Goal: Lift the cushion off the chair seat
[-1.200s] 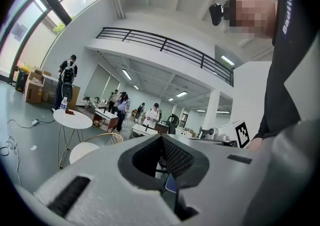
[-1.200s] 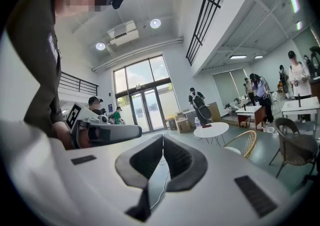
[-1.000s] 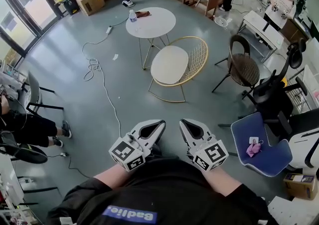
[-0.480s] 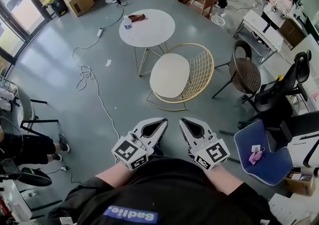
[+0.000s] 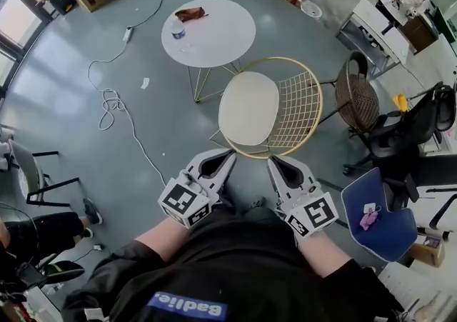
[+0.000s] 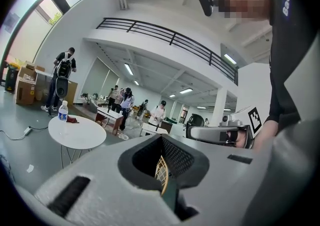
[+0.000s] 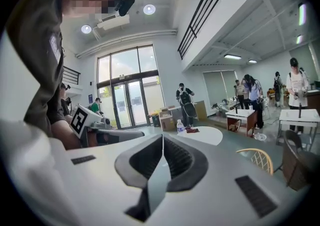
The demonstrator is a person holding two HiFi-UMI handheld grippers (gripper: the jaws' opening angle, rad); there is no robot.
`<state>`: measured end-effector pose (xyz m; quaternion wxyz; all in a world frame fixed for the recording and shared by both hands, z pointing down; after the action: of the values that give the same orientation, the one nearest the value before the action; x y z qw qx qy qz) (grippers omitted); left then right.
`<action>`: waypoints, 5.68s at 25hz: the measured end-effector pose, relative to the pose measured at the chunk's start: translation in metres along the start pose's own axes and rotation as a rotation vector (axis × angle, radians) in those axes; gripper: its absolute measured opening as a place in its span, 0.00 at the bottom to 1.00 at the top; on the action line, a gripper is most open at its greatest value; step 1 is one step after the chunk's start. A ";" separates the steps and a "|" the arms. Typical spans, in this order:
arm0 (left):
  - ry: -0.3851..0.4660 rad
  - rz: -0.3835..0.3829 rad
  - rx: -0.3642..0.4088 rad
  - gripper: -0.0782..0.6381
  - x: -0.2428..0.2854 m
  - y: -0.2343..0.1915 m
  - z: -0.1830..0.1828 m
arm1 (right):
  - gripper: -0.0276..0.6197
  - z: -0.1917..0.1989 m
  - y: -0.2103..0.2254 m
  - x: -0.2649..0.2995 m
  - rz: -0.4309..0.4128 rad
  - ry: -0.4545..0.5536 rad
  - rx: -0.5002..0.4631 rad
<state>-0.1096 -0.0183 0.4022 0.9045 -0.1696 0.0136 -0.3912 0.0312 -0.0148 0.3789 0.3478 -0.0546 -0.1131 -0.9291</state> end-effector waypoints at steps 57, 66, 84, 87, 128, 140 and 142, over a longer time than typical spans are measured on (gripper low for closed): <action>-0.472 -0.328 -0.661 0.50 0.126 -0.299 0.388 | 0.09 0.185 0.086 0.091 -0.140 -0.305 0.243; -0.591 -0.308 -0.611 0.37 0.134 -0.293 0.395 | 0.09 0.190 0.091 0.082 -0.097 -0.324 0.234; -0.537 -0.158 -0.497 0.18 0.145 -0.227 0.289 | 0.09 0.121 0.086 0.060 -0.010 -0.228 0.222; -0.536 -0.115 -0.468 0.17 0.146 -0.206 0.271 | 0.09 0.109 0.085 0.047 0.010 -0.215 0.220; -0.098 0.041 -0.235 0.16 0.043 0.001 -0.030 | 0.09 -0.009 0.051 0.014 -0.062 -0.095 -0.017; -0.077 0.037 -0.245 0.16 0.031 0.004 -0.028 | 0.08 -0.006 0.034 0.014 -0.095 -0.085 -0.028; -0.075 0.037 -0.251 0.16 0.030 0.004 -0.027 | 0.08 -0.005 0.032 0.014 -0.097 -0.079 -0.030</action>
<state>-0.0899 -0.0450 0.3783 0.8830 -0.2958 0.0317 -0.3631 0.0420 -0.0485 0.3819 0.2969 -0.0910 -0.1152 -0.9436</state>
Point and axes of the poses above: the fingertips, and each gripper's own axes: x forward along the fingers, y to its right, z out of its underside, the point moved 4 cm from there along -x, backward along the fingers
